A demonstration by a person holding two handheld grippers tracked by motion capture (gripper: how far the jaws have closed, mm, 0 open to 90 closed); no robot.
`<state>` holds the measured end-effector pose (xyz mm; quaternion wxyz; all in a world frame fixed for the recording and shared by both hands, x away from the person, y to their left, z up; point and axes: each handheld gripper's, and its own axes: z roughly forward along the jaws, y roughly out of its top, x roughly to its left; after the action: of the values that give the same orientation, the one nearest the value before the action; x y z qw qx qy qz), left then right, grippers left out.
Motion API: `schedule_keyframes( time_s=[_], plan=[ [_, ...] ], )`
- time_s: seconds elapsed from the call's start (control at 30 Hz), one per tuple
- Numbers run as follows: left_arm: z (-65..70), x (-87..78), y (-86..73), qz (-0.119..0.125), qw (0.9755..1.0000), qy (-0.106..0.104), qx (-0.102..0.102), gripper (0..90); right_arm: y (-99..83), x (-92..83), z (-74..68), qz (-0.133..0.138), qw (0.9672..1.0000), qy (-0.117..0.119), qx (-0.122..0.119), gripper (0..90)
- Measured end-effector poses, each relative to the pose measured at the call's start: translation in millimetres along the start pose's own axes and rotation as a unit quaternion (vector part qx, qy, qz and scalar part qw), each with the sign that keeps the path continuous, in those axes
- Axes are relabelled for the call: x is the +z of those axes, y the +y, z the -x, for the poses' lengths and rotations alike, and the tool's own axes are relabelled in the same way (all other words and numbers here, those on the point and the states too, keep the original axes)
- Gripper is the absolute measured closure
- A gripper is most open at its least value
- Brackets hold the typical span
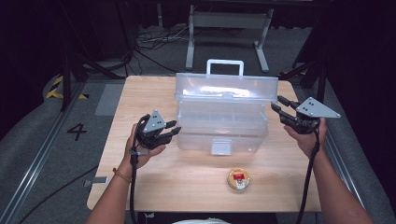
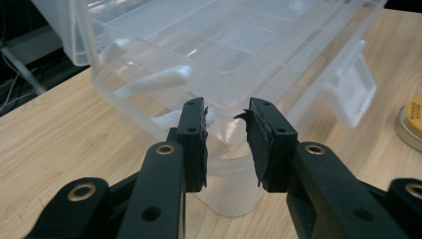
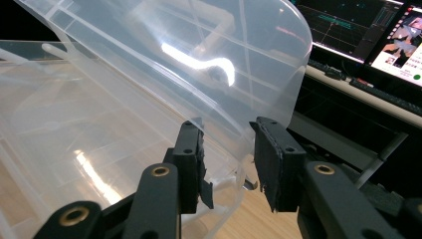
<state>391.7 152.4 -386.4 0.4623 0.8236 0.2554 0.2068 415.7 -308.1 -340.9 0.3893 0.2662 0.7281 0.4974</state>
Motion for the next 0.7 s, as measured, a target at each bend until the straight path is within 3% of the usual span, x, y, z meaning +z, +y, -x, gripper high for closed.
schedule_keyframes(
  time_s=[0.47, 0.67, 0.7],
  plan=[
    [21.4, 19.2, 8.7, -0.026, 0.9981, -0.030, 0.047, 62.1, 17.1, 14.0, 10.2, 0.009, 0.9992, -0.029, 0.027, 67.3],
    [29.2, 29.7, 14.2, -0.040, 0.9958, -0.046, 0.069, 60.4, 20.7, 19.8, 16.8, 0.016, 0.9984, -0.030, 0.046, 67.4],
    [30.5, 34.1, 15.4, -0.054, 0.9942, -0.047, 0.080, 60.4, 21.5, 20.8, 17.1, 0.017, 0.9983, -0.032, 0.045, 67.6]
  ],
)
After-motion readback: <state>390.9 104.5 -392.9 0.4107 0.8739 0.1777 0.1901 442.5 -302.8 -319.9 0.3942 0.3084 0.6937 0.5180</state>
